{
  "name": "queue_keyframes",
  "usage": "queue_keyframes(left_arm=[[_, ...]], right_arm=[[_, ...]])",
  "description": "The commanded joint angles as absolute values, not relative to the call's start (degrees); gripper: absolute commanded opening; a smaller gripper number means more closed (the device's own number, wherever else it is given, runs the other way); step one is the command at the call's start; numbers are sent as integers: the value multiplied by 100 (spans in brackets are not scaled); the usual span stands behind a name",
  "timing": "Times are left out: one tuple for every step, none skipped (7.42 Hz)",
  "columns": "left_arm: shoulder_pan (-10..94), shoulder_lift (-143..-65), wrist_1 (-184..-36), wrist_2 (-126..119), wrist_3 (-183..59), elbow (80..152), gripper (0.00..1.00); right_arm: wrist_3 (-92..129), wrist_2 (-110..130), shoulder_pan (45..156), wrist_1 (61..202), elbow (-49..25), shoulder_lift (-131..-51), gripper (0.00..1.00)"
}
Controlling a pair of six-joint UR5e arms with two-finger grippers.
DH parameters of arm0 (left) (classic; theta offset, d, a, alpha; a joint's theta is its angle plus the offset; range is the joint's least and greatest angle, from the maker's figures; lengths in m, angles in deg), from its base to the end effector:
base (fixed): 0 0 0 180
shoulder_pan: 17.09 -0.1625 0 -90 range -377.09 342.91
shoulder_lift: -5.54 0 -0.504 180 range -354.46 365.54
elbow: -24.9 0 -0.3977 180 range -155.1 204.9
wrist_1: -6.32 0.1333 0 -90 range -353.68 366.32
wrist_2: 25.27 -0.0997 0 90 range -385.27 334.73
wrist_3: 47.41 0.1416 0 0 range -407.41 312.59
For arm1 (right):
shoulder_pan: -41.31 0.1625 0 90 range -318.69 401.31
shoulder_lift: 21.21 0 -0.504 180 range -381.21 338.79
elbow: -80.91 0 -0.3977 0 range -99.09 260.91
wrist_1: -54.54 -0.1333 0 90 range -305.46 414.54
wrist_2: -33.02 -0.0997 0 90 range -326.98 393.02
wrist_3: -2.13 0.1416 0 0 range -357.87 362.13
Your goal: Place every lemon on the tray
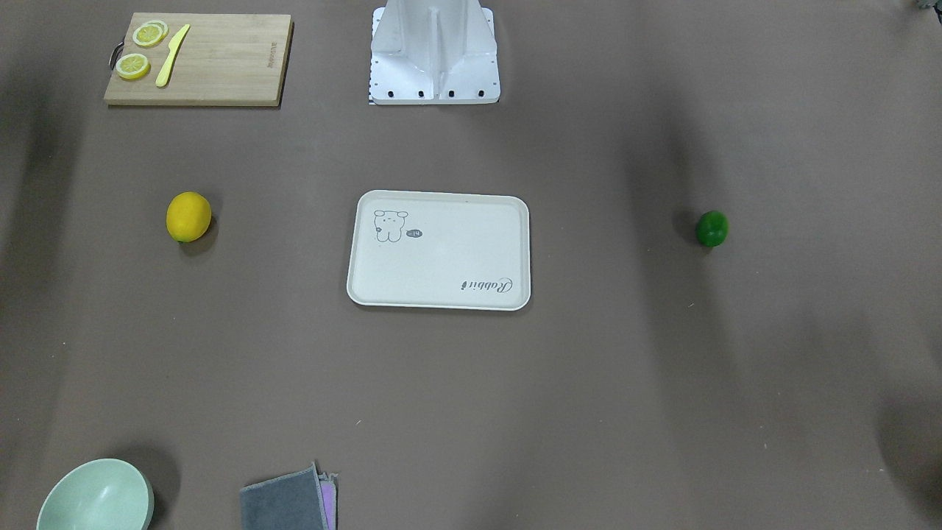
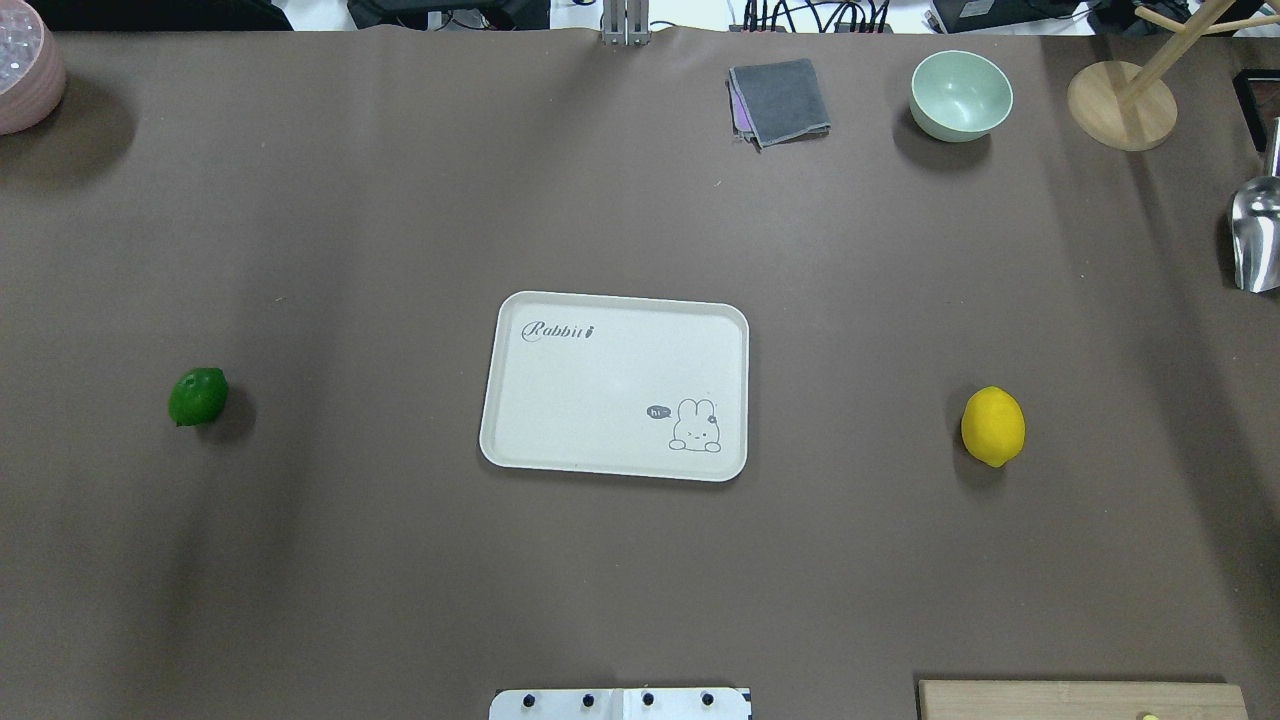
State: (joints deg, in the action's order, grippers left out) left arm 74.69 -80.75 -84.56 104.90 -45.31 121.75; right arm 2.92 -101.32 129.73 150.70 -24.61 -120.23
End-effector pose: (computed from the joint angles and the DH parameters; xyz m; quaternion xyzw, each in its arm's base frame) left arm -0.0566 -0.4700 0.7446 0.0445 0.3419 0.0147 0.9386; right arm 0.0228 -0.4172 0.7159 -0.0051 -0.3773 -0.0075 0.9260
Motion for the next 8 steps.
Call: queue_keyframes(left_arm=[[7467,-8077,-8456,10489,-4530,12185,98],[7467,-8077,-8456,10489,-4530,12176,98],[7467,-8077,-8456,10489,-4530,12167,98],[7467,-8077,-8456,10489,-4504,12167,98],[7467,-8077,-8456,10489,-4504,12167,98],[7467,-8077,-8456,10489,-4521,12176,98],[7449,-8077,-8465,10498,-4530,12167,98],[7406,-8120,-8465,10498,-4539,12167,98]], right_arm=[[292,-10188,12972,15052,-2474,-12035,100],[344,-10215,12972,15034,-2491,-12026,100],[379,-10268,12929,15026,-2509,-12009,100],[441,-10372,12598,15026,-2526,-11939,100],[755,-10347,12281,15026,-2526,-11642,100],[1376,-10321,11930,15026,-2605,-11405,100],[2043,-10329,11517,15026,-2684,-11176,100],[2554,-10312,11122,15026,-2737,-10921,100]])
